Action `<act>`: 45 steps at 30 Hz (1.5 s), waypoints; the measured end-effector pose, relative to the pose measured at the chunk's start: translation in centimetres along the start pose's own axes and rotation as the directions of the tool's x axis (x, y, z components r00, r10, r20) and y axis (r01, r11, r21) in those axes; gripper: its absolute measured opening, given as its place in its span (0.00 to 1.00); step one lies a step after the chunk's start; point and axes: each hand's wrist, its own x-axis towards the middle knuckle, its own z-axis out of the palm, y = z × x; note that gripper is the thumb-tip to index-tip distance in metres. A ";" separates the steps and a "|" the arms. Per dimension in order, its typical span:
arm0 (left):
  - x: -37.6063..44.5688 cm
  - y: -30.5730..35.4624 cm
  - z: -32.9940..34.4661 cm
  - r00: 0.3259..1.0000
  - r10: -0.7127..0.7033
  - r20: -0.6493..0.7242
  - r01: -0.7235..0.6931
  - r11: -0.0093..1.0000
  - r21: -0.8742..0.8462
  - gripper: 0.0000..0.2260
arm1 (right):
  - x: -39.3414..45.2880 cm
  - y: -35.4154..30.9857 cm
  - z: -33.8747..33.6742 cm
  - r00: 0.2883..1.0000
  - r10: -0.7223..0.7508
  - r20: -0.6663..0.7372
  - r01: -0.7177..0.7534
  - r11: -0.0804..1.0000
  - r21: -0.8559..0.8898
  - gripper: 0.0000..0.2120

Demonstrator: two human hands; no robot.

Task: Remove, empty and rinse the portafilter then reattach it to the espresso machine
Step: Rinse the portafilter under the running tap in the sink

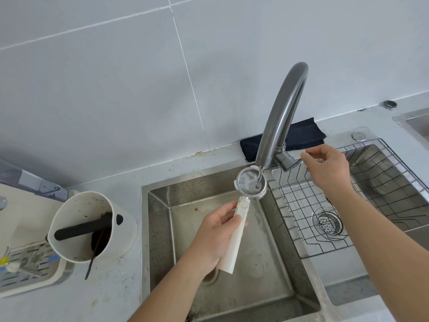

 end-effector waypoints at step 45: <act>5.8 3.3 4.6 0.945 -0.326 0.006 0.306 0.883 -0.356 0.09 | 0.4 0.6 0.1 1.000 0.006 -0.004 -0.006 1.000 0.015 0.03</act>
